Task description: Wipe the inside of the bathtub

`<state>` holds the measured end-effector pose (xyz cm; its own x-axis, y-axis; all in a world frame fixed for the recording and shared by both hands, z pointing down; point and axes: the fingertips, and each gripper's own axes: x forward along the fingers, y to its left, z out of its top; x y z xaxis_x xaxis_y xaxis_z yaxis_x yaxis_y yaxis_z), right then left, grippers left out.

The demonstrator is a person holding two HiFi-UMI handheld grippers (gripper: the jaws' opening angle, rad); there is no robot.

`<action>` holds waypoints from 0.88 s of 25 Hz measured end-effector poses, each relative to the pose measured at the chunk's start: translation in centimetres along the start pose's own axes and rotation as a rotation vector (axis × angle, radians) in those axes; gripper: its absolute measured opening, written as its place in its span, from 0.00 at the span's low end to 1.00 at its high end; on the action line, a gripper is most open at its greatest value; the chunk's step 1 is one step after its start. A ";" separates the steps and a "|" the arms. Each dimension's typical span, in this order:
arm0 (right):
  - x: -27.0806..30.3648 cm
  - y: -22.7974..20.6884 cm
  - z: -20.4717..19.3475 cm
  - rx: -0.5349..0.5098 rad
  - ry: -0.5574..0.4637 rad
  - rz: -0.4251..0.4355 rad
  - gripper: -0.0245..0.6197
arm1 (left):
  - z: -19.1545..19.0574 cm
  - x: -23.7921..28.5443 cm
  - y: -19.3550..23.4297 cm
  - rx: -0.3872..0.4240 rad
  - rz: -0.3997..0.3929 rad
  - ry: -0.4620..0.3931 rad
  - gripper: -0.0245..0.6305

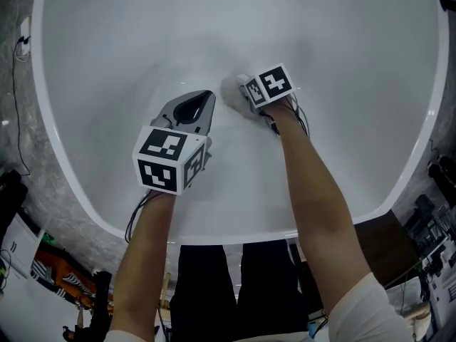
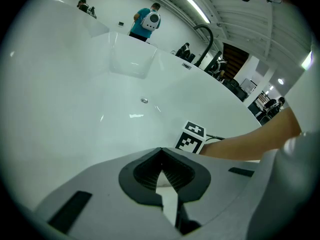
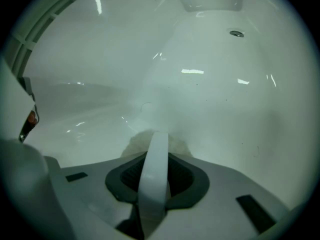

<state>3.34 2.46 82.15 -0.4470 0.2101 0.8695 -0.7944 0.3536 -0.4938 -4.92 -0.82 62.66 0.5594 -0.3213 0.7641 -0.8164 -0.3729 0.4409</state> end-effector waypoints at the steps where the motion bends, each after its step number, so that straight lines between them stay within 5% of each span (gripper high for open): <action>1: -0.4 -0.7 -0.4 0.004 0.000 -0.002 0.18 | 0.1 0.5 -0.6 0.003 -0.002 0.002 0.05; 22: -4.9 -12.1 -6.4 0.062 0.077 -0.153 0.18 | 1.4 5.6 -5.7 0.046 -0.034 0.035 0.05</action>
<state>17.82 2.98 83.79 -0.2880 0.2281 0.9301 -0.8755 0.3307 -0.3522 3.03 -1.71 63.76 0.5806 -0.2774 0.7655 -0.7891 -0.4232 0.4451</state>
